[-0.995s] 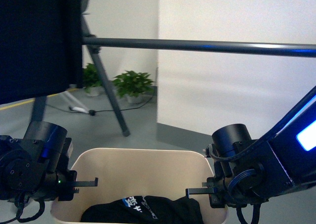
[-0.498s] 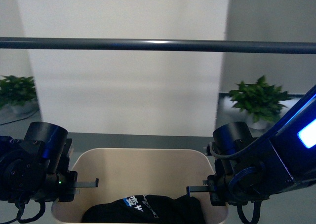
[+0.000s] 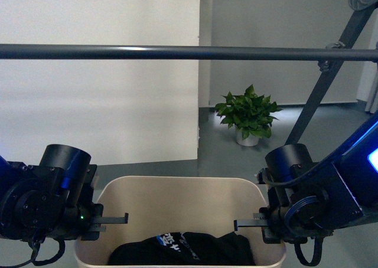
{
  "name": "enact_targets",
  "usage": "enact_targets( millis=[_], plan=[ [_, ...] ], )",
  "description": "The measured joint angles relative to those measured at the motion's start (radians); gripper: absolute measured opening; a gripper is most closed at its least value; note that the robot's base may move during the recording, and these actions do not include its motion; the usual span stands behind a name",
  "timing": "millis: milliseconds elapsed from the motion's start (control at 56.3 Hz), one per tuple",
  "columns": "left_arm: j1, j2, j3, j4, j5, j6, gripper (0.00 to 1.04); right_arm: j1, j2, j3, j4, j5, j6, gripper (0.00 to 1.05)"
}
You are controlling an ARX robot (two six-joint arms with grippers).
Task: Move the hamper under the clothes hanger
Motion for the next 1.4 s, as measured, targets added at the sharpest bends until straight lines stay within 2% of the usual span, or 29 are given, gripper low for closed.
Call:
enact_targets(
  millis=[249,444,853,1226,1297,1351,1404],
  plan=[
    [0.007,0.000,0.000,0.000,0.003,0.000,0.04,0.007,0.000,0.000,0.000,0.001,0.000,0.03],
    [0.062,-0.001,-0.002,0.000,-0.039,0.001,0.04,0.064,0.000,0.002,0.002,-0.040,0.002,0.03],
    [0.012,-0.001,-0.002,0.000,0.001,0.002,0.04,0.008,0.000,0.001,0.001,0.000,0.000,0.03],
    [0.031,-0.001,-0.002,0.000,-0.018,0.002,0.04,0.027,0.000,0.001,0.001,-0.007,0.000,0.03],
    [0.032,-0.001,-0.001,0.002,0.020,0.042,0.04,0.027,0.000,0.001,0.001,-0.007,0.000,0.03],
    [0.033,0.003,0.003,0.001,0.036,0.066,0.04,0.027,0.000,0.001,-0.002,0.005,0.008,0.03],
    [0.033,0.013,0.016,-0.007,0.050,0.101,0.04,0.029,0.002,0.017,-0.055,0.071,0.075,0.03]
  ],
)
